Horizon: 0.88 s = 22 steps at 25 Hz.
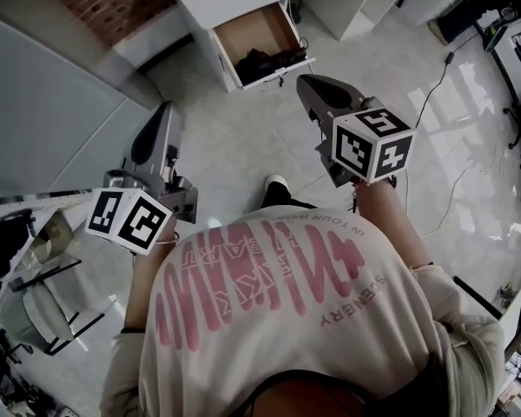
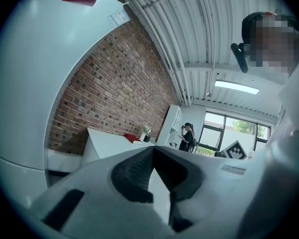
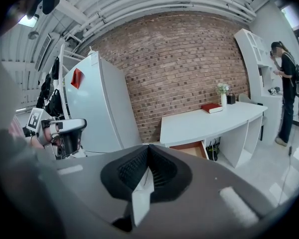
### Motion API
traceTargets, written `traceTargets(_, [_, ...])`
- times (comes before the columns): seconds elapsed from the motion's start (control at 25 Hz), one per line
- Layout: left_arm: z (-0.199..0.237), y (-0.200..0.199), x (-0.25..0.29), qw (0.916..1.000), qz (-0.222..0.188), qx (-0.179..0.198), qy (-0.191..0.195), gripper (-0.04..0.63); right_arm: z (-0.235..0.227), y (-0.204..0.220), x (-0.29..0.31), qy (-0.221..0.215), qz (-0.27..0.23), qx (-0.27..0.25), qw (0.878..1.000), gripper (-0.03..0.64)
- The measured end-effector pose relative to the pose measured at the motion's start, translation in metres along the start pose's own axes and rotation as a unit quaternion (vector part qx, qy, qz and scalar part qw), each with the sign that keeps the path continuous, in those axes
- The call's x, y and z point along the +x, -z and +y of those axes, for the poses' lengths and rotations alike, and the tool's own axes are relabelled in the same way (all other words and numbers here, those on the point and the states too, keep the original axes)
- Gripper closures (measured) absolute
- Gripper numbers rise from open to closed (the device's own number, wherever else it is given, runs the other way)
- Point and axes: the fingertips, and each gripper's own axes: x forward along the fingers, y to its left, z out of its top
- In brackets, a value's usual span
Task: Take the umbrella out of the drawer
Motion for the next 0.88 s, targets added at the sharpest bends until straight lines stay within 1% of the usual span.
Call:
traceTargets(0.24, [-0.001,-0.006,0.042,0.9998,-0.006,0.003,-0.017,0.594,-0.044,-0.022,0.018,-0.013,-0.003,0.011,1.000,0.609])
traceTargets(0.4, [0.005,-0.004,0.063,0.9995,-0.011,0.003,-0.031,0.594,-0.068,-0.025,0.035,-0.023,0.006,0.013,1.000,0.609])
traceTargets(0.52, [0.010,0.001,0.075,0.9991,-0.012,0.001,-0.039,0.594,-0.090,-0.015,0.048,-0.022,0.014,0.025,0.999,0.609])
traceTargets(0.64, [0.013,0.006,0.087,0.9990,-0.008,-0.005,-0.044,0.594,-0.110,0.002,0.059,-0.017,0.033,0.047,0.998,0.609])
traceTargets(0.76, [0.016,0.011,0.096,0.9988,-0.001,-0.006,-0.049,0.594,-0.123,0.018,0.068,-0.022,0.050,0.071,0.996,0.609])
traceTargets(0.88, [0.019,0.016,0.103,0.9986,0.002,-0.007,-0.053,0.594,-0.134,0.034,0.075,-0.019,0.066,0.081,0.994,0.609])
